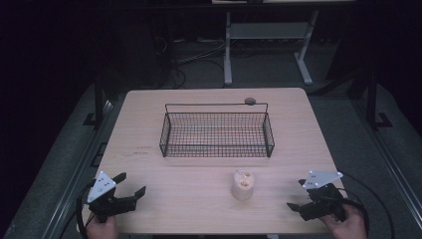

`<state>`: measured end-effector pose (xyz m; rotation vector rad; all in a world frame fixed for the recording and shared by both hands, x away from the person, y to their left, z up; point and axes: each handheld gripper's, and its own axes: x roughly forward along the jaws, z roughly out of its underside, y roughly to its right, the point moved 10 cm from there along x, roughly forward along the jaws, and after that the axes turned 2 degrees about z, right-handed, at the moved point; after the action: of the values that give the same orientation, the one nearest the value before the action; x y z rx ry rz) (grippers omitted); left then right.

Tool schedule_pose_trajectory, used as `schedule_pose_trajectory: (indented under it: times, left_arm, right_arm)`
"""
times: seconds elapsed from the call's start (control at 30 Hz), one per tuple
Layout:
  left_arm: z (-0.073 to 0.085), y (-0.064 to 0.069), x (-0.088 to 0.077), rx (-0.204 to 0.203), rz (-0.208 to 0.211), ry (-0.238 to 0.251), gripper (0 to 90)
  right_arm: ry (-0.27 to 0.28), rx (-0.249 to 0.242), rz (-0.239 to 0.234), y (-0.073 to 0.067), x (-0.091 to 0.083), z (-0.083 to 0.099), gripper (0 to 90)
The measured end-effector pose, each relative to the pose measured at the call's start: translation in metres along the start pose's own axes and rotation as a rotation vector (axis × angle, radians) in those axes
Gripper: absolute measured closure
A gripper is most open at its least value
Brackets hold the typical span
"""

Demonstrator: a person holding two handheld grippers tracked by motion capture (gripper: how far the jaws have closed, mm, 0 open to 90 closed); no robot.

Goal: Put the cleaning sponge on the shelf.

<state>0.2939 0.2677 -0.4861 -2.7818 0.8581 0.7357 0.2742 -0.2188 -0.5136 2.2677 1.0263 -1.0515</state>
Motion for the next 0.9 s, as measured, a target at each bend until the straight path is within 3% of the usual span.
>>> schedule_pose_trajectory:
  times: [0.6,0.77,0.9]
  left_arm:
    - [0.0,0.001,0.0,0.007,0.001,-0.001,13.9]
    - [0.0,0.001,-0.001,0.008,0.002,0.001,13.9]
    - [0.0,0.0,-0.001,0.006,0.0,0.002,13.9]
  right_arm:
    - [-0.015,-0.046,-0.031,-0.012,0.004,-0.013,15.1]
    - [-0.033,-0.081,-0.038,-0.016,0.005,-0.018,15.1]
    - [-0.014,-0.094,-0.041,-0.019,0.002,-0.026,15.1]
